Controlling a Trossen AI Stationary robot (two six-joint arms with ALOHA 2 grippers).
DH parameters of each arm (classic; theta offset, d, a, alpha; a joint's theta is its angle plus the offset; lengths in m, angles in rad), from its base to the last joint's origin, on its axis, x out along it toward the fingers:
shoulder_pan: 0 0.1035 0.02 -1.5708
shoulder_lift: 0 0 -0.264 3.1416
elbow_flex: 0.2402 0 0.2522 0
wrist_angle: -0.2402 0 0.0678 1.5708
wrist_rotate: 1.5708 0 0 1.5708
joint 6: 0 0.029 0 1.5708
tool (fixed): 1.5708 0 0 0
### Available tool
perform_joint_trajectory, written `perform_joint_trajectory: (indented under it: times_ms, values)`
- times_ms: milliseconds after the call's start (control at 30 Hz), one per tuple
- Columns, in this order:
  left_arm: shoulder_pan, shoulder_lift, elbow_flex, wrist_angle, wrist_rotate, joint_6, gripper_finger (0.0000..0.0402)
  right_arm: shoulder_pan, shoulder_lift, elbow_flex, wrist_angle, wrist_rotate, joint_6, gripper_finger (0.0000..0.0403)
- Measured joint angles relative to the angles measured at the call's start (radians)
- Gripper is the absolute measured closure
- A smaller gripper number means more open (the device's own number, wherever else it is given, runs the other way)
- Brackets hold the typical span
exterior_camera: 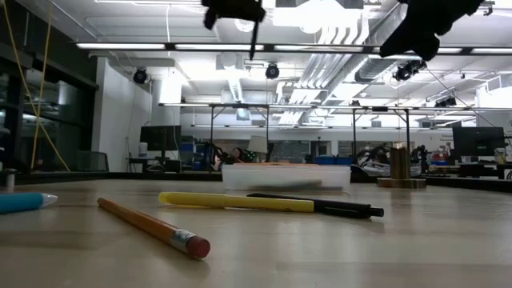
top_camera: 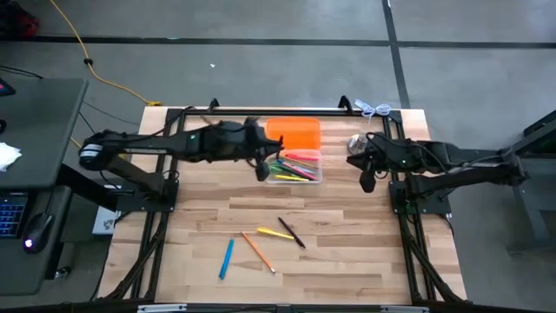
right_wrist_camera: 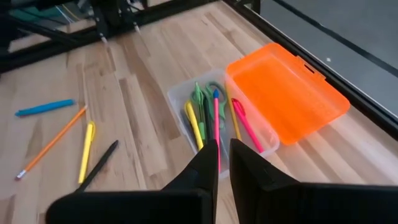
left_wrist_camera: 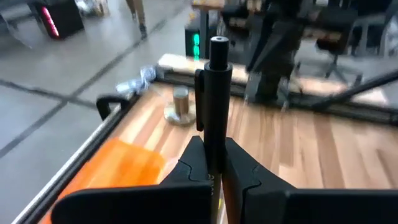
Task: Pick & place school supplies into a supply box
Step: Put the right black pen into the supply box
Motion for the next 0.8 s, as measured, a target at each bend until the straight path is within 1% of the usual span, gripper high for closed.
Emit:
perform_joint_trajectory:
  times_ms: [233, 300, 433, 500, 567, 633, 800]
  values:
    - [0.052, 0.191, 0.25, -0.204, 0.061, 0.074, 0.0366, 0.0, -0.089, -0.121, 0.085, 0.0, 0.003, 0.0386]
    - [0.065, 0.239, 0.312, -0.278, 0.078, 0.099, 0.0366, 0.0, -0.112, -0.15, 0.103, 0.001, 0.013, 0.0384]
    - [0.075, 0.314, 0.416, -0.351, 0.085, 0.136, 0.0365, 0.0, -0.16, -0.214, 0.146, 0.004, 0.022, 0.0382]
    - [0.083, 0.34, 0.448, -0.398, 0.089, 0.157, 0.0366, 0.0, -0.187, -0.25, 0.187, 0.004, 0.023, 0.0383]
    - [0.084, 0.366, 0.474, -0.394, 0.095, 0.171, 0.0366, 0.0, -0.221, -0.279, 0.201, 0.007, 0.026, 0.0384]
    - [0.099, 0.378, 0.483, -0.434, 0.102, 0.178, 0.0366, -0.001, -0.248, -0.31, 0.224, 0.009, 0.035, 0.0384]
    - [0.123, 0.398, 0.493, -0.467, 0.117, 0.178, 0.0365, -0.001, -0.338, -0.372, 0.236, 0.02, 0.068, 0.0381]
